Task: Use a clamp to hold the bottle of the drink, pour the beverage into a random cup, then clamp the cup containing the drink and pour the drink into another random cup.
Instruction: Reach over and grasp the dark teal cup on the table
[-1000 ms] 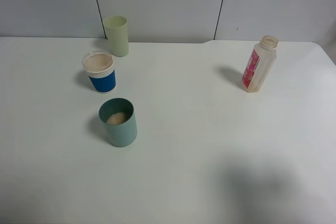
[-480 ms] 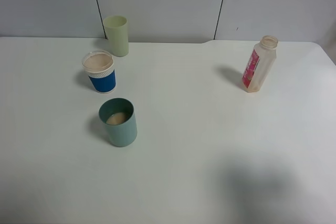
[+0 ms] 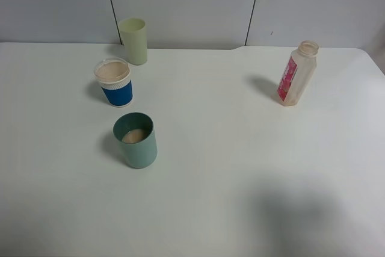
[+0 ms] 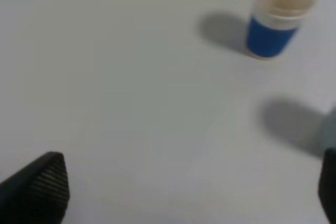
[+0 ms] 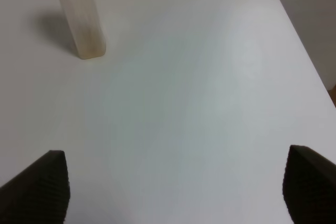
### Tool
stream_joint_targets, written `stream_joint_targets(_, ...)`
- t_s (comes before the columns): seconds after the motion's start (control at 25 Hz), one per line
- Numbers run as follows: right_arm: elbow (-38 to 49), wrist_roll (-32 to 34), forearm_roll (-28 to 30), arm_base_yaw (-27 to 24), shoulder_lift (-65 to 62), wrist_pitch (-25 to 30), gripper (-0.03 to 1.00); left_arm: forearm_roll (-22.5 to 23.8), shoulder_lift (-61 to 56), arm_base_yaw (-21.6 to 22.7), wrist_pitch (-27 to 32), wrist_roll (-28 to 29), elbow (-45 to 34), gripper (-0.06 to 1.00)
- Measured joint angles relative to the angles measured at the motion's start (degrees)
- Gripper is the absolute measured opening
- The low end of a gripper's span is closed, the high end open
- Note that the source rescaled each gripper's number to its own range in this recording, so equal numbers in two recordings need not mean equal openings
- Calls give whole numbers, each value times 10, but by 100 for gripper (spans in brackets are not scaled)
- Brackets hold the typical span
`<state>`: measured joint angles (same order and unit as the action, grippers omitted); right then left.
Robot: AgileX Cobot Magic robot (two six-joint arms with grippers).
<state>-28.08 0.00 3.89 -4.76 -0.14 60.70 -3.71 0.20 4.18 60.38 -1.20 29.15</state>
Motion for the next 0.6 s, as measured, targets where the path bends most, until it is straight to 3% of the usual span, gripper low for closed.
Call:
stream_joint_targets(0.24, 0, 0, 0, 0, 0, 0, 67, -42, 35, 0, 0, -19, 0, 84)
stream_joint_targets(0.4, 0, 0, 0, 0, 0, 0, 67, -103, 101, 0, -19, -56, 5, 84)
stream_joint_targets(0.52, 0, 0, 0, 0, 0, 0, 67, -170, 150, 0, -96, -115, 7, 84)
stream_joint_targets(0.56, 0, 0, 0, 0, 0, 0, 67, -211, 187, 0, -133, -164, 7, 84)
stream_joint_targets(0.6, 0, 0, 0, 0, 0, 0, 67, -211, 187, 0, -133, -164, 7, 84)
